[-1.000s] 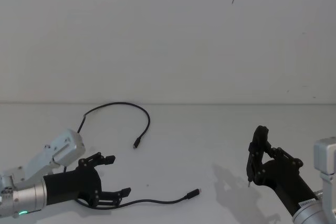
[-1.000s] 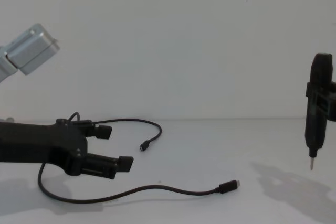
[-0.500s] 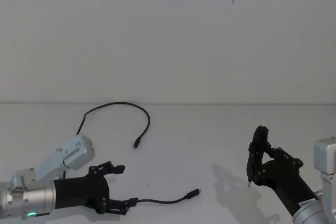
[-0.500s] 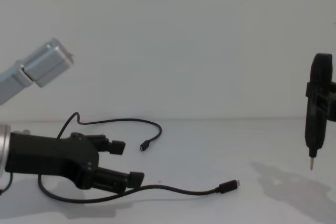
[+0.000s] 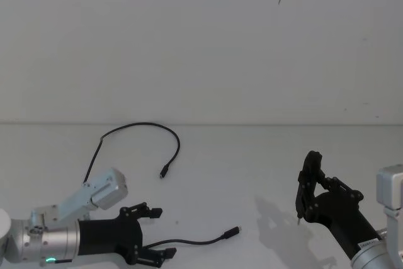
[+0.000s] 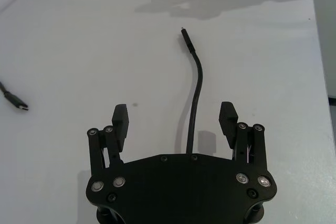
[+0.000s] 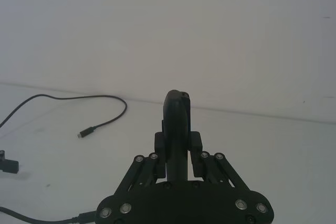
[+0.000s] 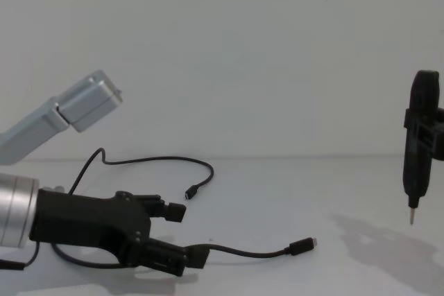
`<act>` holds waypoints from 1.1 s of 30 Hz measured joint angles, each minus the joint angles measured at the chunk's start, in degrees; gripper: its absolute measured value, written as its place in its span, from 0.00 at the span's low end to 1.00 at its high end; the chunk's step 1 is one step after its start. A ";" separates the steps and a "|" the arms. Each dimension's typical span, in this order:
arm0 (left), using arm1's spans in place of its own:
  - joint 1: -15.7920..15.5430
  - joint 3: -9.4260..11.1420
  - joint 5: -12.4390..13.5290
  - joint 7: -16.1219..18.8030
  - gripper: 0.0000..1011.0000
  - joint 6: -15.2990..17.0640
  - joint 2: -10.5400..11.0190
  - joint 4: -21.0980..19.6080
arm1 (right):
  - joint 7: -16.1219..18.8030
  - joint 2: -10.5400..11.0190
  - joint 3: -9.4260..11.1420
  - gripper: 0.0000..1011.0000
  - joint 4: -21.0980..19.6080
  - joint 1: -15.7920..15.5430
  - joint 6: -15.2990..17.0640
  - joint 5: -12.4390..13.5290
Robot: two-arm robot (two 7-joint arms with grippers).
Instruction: Pick up the data cable with the one hand.
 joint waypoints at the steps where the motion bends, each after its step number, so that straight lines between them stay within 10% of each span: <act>1: -0.24 0.29 0.02 -0.23 0.99 -0.02 -0.18 0.31 | 0.00 0.00 0.00 0.27 0.00 0.00 0.00 0.00; 16: -1.60 2.17 0.19 -1.52 0.70 0.03 -1.43 1.98 | 0.00 0.00 0.00 0.27 0.00 0.00 0.00 0.00; 33: -2.09 2.83 0.27 -1.92 0.16 0.18 -1.84 2.48 | 0.00 0.00 0.00 0.27 0.00 0.00 0.00 0.00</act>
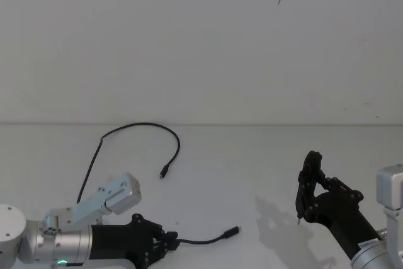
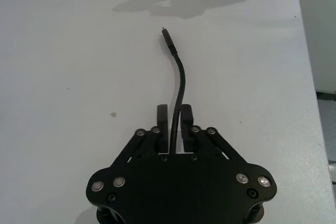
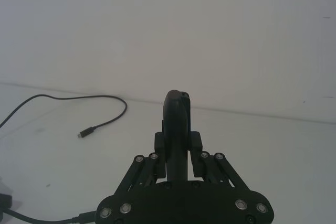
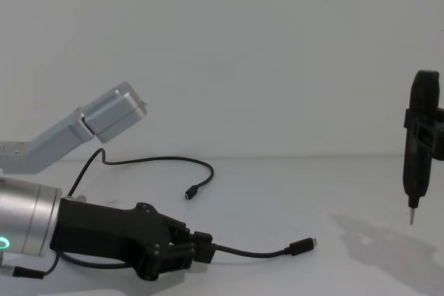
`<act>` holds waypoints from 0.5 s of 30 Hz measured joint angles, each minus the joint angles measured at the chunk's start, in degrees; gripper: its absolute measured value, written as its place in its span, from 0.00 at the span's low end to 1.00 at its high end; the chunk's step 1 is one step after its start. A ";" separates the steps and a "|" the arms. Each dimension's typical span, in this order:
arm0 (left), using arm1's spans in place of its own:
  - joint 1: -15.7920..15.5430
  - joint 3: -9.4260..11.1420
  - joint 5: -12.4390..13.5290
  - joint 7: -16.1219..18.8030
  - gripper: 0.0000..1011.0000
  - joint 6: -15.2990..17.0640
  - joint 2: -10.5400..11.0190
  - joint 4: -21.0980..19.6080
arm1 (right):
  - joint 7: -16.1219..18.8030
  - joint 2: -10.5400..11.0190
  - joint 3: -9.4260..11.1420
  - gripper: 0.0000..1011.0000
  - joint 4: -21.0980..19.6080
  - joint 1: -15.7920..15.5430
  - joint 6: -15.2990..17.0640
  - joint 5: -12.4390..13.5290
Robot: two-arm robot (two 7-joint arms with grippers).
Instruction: Pick up the data cable with the one hand.
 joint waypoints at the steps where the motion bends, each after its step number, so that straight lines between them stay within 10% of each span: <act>1: -0.01 0.03 0.00 0.00 0.12 0.00 0.00 0.00 | 0.01 0.00 0.00 0.27 0.00 0.00 0.00 0.00; 15: 1.60 -1.49 0.98 5.22 0.04 -1.72 0.77 -3.49 | 0.00 0.00 0.00 0.27 0.00 0.00 0.00 0.00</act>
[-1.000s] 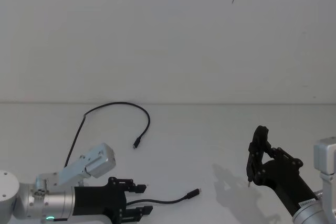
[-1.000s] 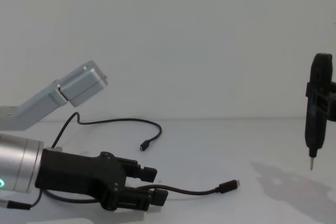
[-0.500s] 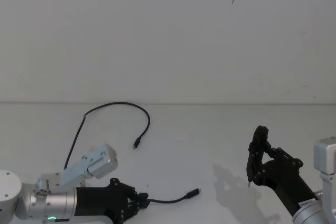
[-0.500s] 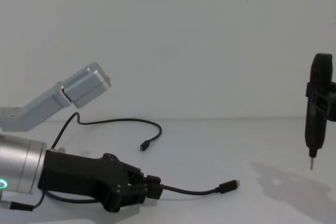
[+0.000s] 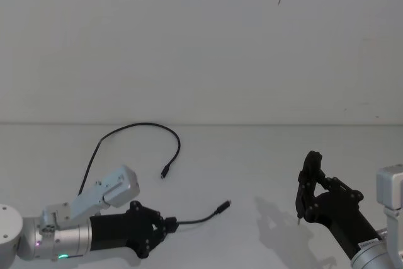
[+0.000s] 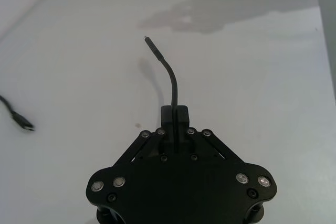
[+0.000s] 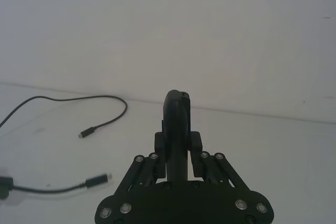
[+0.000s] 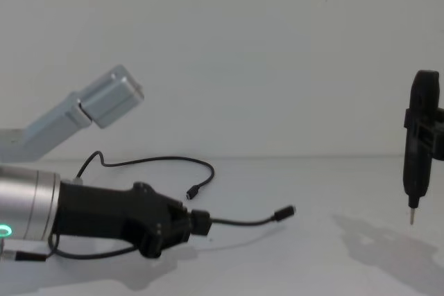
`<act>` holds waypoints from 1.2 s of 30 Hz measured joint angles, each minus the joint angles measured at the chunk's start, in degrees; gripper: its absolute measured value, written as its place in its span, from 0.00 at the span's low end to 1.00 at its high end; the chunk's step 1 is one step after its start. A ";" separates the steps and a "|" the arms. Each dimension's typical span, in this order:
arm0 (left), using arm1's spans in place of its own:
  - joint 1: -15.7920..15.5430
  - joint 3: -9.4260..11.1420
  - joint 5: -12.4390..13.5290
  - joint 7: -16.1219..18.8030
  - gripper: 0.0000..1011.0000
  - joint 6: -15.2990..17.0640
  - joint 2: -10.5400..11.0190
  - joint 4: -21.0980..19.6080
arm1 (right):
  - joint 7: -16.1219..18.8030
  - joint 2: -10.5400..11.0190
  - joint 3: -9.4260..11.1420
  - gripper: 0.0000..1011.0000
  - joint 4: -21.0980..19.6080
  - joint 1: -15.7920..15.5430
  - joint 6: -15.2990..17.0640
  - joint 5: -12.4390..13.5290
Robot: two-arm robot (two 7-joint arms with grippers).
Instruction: Pick up the data cable with the one hand.
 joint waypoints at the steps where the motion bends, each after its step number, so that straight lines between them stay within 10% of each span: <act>1: 0.15 -0.19 0.00 0.34 0.04 -0.11 0.08 -0.38 | 0.00 0.00 0.00 0.27 0.00 0.00 0.00 0.00; 36: 4.69 -4.19 -3.66 4.12 0.04 -0.08 3.80 -12.11 | 0.43 -0.13 0.01 0.27 -0.02 0.35 -0.42 0.03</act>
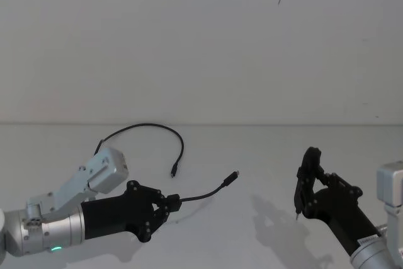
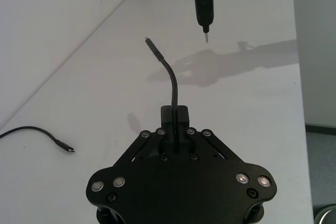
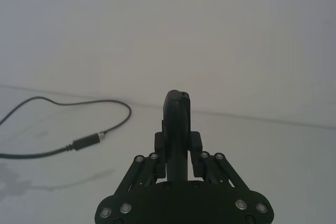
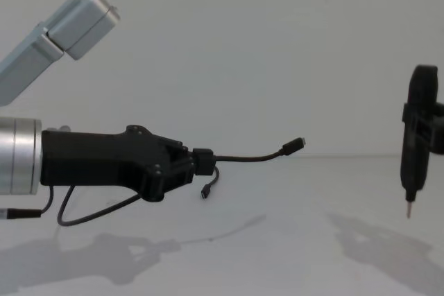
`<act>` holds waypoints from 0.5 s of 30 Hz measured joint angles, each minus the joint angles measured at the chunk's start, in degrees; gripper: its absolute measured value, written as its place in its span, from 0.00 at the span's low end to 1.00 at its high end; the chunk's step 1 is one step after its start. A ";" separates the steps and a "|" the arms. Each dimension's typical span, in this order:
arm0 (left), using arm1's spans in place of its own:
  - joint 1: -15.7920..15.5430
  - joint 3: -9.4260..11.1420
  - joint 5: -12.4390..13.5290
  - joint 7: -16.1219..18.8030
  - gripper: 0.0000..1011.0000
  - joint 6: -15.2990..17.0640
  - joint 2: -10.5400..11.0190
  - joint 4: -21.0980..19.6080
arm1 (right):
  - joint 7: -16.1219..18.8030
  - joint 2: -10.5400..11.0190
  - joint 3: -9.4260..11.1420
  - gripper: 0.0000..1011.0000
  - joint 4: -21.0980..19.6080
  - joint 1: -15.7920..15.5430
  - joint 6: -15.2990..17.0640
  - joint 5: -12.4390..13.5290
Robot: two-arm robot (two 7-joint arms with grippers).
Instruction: Pick up the data cable with the one hand.
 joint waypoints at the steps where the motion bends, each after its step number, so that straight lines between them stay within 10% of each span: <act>1: 0.02 -0.02 -0.02 0.01 0.04 0.01 0.03 -0.05 | 0.07 -0.03 0.00 0.27 -0.01 0.09 -0.08 0.01; 15: 0.25 -0.18 -0.30 0.11 0.04 0.10 0.27 -0.67 | 3.90 -1.93 -1.04 0.27 -0.02 5.06 -4.65 0.56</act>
